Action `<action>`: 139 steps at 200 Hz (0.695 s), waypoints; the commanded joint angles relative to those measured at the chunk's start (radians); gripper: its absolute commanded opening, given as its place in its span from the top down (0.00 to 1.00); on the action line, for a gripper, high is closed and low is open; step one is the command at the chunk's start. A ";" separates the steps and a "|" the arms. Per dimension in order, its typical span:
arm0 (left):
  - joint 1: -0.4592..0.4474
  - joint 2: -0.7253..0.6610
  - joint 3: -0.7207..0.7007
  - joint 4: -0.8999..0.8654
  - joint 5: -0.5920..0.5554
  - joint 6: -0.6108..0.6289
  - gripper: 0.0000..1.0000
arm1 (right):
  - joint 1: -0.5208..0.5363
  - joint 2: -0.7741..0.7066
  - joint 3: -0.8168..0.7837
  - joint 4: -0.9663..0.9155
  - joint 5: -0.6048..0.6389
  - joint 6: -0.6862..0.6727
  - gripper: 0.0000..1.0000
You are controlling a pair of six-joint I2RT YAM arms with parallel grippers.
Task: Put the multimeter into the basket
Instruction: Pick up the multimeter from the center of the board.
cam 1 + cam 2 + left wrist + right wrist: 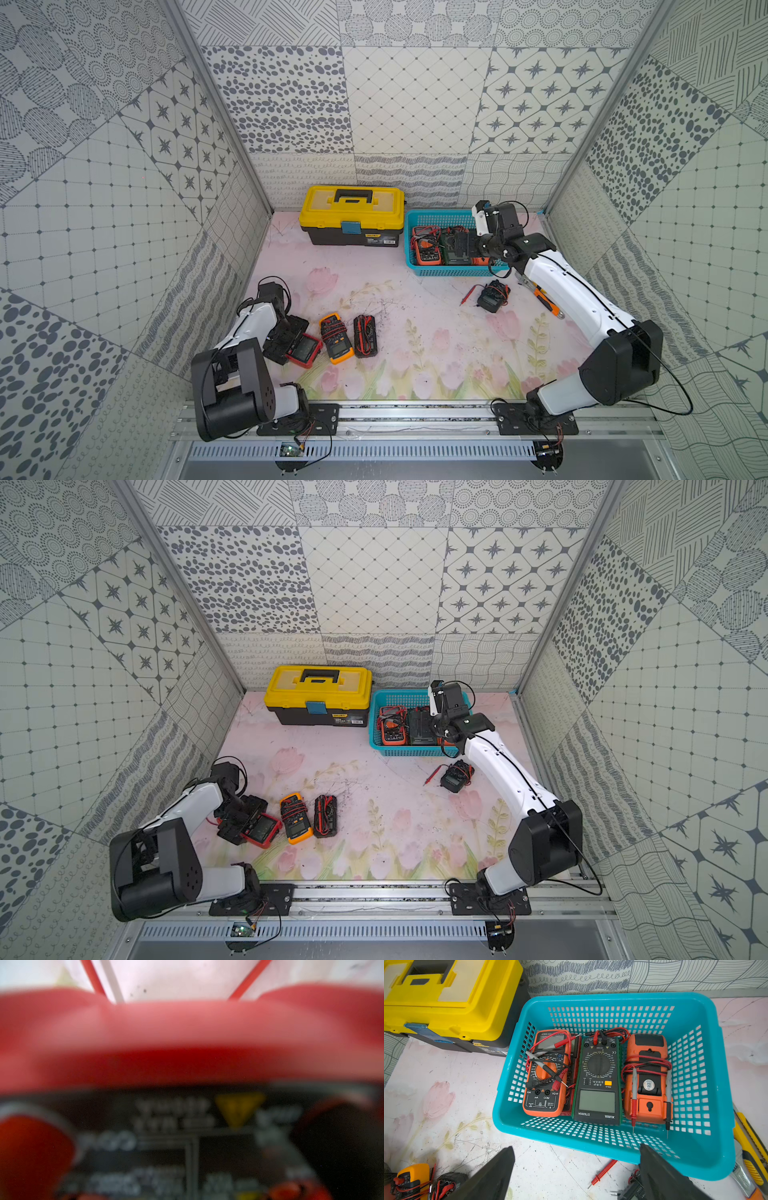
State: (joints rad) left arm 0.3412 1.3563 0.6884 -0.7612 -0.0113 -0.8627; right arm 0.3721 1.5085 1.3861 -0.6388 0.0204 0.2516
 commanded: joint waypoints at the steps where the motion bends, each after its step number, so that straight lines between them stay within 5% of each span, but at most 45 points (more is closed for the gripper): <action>1: -0.001 -0.038 0.023 0.002 0.020 0.000 0.71 | 0.006 -0.027 -0.016 0.043 0.018 0.001 0.02; 37: -0.002 -0.141 0.096 -0.067 0.034 0.028 1.00 | 0.006 -0.050 -0.042 0.059 0.052 0.015 0.02; 80: -0.060 -0.195 0.229 -0.144 0.033 0.053 1.00 | 0.004 -0.074 -0.074 0.083 0.059 0.034 0.02; 139: -0.370 -0.107 0.474 -0.168 -0.071 0.055 1.00 | -0.029 -0.116 -0.146 0.128 -0.101 0.079 0.02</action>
State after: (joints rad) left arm 0.1337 1.1999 1.0172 -0.8959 -0.0147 -0.8337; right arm 0.3603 1.4406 1.2827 -0.5770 0.0181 0.2920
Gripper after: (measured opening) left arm 0.864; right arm 0.983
